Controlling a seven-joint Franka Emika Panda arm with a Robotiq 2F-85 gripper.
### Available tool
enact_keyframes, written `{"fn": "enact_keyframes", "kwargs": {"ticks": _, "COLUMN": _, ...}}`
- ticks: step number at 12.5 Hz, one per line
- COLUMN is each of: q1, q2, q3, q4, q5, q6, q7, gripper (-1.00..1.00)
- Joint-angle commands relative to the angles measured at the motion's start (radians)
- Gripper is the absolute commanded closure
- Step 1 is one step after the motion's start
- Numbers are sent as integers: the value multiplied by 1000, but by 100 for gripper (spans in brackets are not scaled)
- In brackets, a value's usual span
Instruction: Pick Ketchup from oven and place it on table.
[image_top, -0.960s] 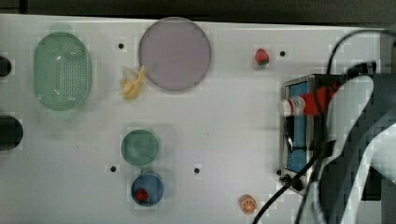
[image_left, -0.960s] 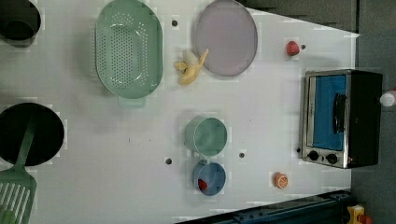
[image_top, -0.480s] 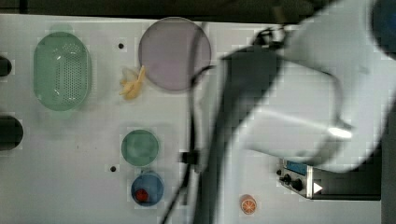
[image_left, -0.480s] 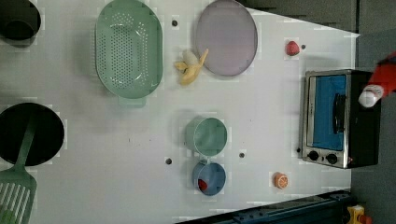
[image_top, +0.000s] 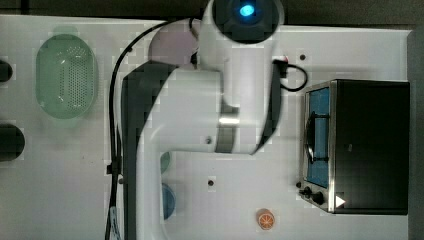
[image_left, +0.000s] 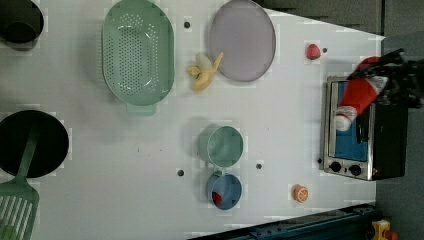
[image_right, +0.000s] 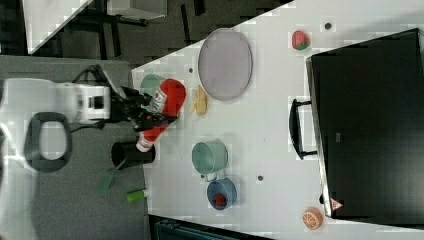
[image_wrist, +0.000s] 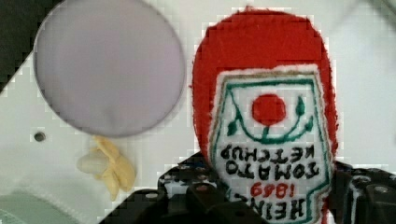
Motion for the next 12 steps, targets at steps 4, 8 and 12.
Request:
{"fn": "enact_keyframes", "kwargs": {"ticks": 4, "q1": 0, "q2": 0, "q3": 5, "q4": -238, "q5": -11, "q6": 224, "q7": 4, "gripper": -27}}
{"fn": "enact_keyframes", "kwargs": {"ticks": 8, "q1": -6, "q2": 44, "q3": 0, "q4": -397, "q5": -11, "q6": 368, "q7": 4, "gripper": -27}}
{"fn": "enact_keyframes", "kwargs": {"ticks": 12, "q1": -9, "q2": 162, "q3": -4, "q4": -445, "q5": -7, "q6": 523, "q7": 4, "gripper": -27}}
